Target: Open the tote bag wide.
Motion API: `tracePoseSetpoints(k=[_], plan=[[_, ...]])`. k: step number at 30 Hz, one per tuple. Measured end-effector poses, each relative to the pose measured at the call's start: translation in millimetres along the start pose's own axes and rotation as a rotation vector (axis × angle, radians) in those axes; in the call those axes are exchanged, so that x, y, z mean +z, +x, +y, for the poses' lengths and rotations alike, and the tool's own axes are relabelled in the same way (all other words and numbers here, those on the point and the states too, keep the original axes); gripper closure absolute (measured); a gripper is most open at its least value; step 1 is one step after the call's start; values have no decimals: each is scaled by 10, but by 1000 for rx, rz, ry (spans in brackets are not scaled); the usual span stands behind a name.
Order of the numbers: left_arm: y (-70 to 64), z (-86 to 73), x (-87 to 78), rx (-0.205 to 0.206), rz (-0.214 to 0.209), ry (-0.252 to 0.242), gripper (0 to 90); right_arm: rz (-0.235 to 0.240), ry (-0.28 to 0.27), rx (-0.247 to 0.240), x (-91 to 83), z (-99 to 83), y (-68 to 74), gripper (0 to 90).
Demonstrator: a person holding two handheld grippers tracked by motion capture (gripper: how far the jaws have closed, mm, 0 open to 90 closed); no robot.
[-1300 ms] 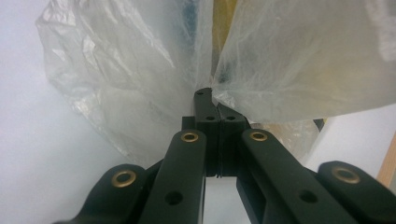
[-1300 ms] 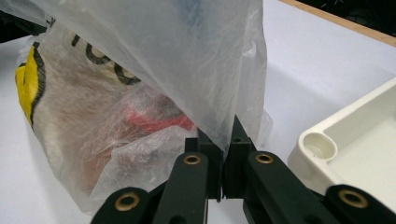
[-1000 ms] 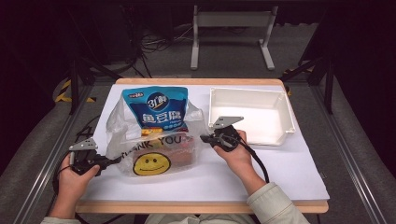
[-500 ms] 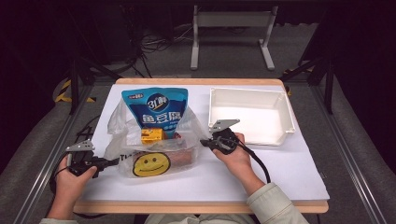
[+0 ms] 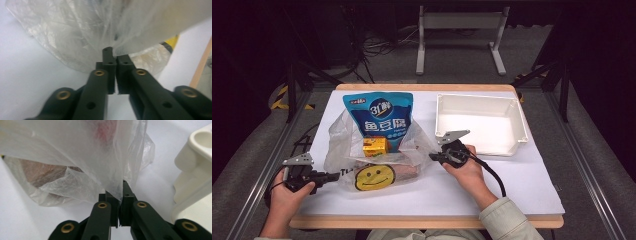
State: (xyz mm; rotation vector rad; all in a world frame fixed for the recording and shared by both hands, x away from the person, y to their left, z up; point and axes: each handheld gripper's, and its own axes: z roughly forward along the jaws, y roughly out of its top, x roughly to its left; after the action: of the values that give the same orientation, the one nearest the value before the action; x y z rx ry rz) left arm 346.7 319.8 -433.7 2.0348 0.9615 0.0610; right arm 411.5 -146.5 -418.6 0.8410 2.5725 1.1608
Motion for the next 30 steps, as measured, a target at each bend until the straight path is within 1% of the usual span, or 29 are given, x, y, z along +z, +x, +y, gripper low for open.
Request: tracePoseSetpoints(k=[1,3,4,5,6,7,9,11,12,14,17,18,19,20,21,22,24,27,29,30], plan=[[-19,-1,-25,1,-2,-13,726,-2,-5,-4,-23,0,-1,833],[-50,3,-70,12,-3,-43,661,-2,-24,5,-77,-4,-3,790],[-64,15,-104,33,10,-67,584,0,-31,7,-100,-5,-3,748],[-83,25,-130,39,21,-85,504,0,-41,12,-141,-4,2,697],[-95,38,-160,59,27,-96,489,-6,-52,10,-176,0,6,660],[-123,46,-182,50,24,-111,481,-8,-65,7,-219,6,12,630],[-157,69,-221,67,34,-135,426,-6,-97,4,-318,22,36,560],[-207,95,-265,81,49,-159,412,-17,-127,-8,-422,43,71,533],[-229,103,-280,80,58,-170,403,-23,-139,-16,-473,52,92,519],[-256,117,-303,90,73,-188,398,-36,-159,-29,-556,61,129,499],[-279,130,-323,94,87,-203,393,-44,-192,-45,-690,64,196,501],[-279,130,-323,94,87,-203,393,-44,-192,-45,-690,64,196,501],[-289,134,-328,95,91,-212,395,-37,-204,-57,-757,65,247,530],[-289,134,-328,95,91,-212,398,-37,-204,-57,-757,65,247,530],[-291,137,-331,98,91,-211,398,-29,-207,-66,-784,66,273,549],[-294,139,-330,101,91,-212,402,-12,-209,-75,-810,71,312,570],[-301,140,-326,100,93,-213,404,8,-211,-101,-833,85,377,581],[-306,144,-322,105,91,-215,409,36,-229,-138,-826,136,472,562],[-310,147,-319,108,91,-215,409,50,-240,-151,-801,172,507,530],[-313,148,-318,108,92,-214,408,64,-250,-155,-785,192,524,511]])
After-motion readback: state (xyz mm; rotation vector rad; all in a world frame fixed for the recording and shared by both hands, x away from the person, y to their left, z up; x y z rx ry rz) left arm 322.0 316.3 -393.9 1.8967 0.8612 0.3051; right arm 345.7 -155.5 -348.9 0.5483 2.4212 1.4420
